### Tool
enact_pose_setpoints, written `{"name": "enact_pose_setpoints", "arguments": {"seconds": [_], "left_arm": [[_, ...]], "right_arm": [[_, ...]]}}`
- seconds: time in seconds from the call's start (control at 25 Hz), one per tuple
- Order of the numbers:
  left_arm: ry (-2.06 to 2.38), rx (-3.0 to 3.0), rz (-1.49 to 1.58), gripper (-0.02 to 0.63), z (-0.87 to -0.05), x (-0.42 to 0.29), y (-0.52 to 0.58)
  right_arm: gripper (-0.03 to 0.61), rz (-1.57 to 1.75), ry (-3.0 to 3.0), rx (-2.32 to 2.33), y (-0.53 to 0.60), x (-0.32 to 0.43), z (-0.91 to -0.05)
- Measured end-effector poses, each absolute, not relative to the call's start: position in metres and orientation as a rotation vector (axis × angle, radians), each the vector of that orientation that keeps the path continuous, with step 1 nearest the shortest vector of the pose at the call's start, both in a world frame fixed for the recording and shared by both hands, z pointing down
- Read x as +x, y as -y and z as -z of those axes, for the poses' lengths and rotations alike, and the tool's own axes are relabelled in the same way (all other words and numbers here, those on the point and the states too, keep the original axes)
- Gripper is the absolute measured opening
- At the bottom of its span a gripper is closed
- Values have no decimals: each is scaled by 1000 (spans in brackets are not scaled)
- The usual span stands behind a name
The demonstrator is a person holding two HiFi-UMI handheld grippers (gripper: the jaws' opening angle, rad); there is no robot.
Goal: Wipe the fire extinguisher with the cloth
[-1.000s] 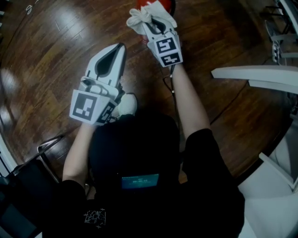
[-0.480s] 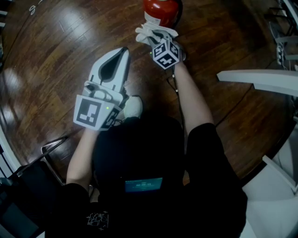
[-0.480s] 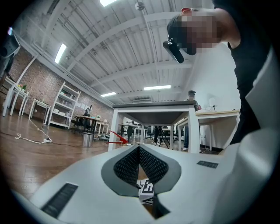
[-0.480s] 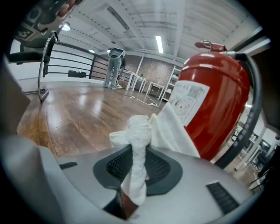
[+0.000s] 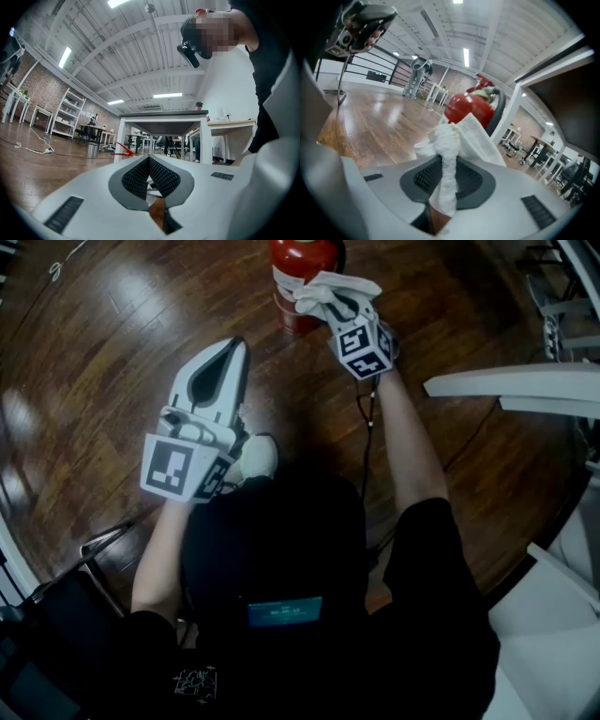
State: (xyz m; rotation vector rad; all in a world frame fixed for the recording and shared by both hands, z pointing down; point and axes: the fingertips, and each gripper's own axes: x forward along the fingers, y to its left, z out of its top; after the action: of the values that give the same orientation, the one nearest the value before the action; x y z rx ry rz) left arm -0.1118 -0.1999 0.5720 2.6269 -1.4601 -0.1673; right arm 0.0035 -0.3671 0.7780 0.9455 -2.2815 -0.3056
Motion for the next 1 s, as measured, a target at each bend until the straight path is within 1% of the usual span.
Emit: {"name": "enact_pose_setpoints", "arguments": {"seconds": [0.32,0.48,0.6,0.68,0.76,0.88,1.0], "left_arm": [[1439,2647,156,2,-569,-103,195],[1436,2641,158,3,-571,-104,195],[1443,2635,154,2,-573,-108,195],[1449,2630,147,2,-573,-109,197],[1467,2634,145,2,-572,-111,200],[1481,2622,132,2,-574,-116,203],[1476,2606,125,2,-577,-119,204]], "right_arm": [[95,345,2611,1358,381,41,-603],[95,418,2659,1505,389,69,-548],[95,376,2658,1603,396,87,-547],[95,251,2681,1663,405,95,-563],[94,58,2738,1692,416,97,-586],[94,-184,2805,1649,428,80,-623],[94,-292,2772,1579,435,58,-664]]}}
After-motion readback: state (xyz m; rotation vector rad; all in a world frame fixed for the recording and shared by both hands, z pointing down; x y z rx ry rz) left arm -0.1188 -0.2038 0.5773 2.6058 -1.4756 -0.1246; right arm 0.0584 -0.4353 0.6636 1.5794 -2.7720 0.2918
